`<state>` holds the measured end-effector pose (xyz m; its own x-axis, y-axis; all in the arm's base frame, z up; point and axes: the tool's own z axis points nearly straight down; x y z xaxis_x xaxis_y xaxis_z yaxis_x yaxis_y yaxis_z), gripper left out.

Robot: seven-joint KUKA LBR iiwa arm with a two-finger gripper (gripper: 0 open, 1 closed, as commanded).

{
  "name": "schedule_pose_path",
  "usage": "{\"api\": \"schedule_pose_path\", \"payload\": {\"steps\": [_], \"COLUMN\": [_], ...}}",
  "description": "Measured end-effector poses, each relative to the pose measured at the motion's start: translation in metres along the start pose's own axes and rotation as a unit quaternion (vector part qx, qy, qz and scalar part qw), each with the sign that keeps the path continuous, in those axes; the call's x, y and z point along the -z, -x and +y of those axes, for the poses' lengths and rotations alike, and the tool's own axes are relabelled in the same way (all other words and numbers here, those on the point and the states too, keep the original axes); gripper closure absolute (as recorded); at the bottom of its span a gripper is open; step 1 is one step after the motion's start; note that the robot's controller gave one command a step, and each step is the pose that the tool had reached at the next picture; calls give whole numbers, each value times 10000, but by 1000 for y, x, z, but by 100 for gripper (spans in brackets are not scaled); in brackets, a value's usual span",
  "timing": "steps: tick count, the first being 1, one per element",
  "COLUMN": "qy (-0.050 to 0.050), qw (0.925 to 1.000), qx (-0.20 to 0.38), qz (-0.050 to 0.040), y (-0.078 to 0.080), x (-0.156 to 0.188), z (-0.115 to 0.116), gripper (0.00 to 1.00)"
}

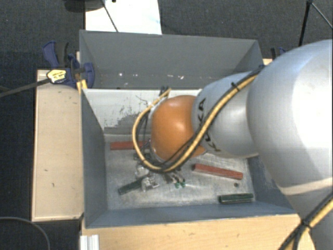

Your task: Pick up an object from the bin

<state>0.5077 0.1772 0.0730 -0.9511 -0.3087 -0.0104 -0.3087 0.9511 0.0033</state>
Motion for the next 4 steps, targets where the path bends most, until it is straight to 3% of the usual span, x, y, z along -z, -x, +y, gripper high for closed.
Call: {"api": "schedule_pose_path", "payload": {"steps": [2, 3, 4], "qy": [1, 9, -10], "qw": [10000, 9924, 9989], "qx": [76, 1230, 469], "qz": [-9, 39, 19], "y": [-1, 33, -15], "x": [0, 0, 199], "z": [0, -21, 10], "gripper": [100, 100, 100]}}
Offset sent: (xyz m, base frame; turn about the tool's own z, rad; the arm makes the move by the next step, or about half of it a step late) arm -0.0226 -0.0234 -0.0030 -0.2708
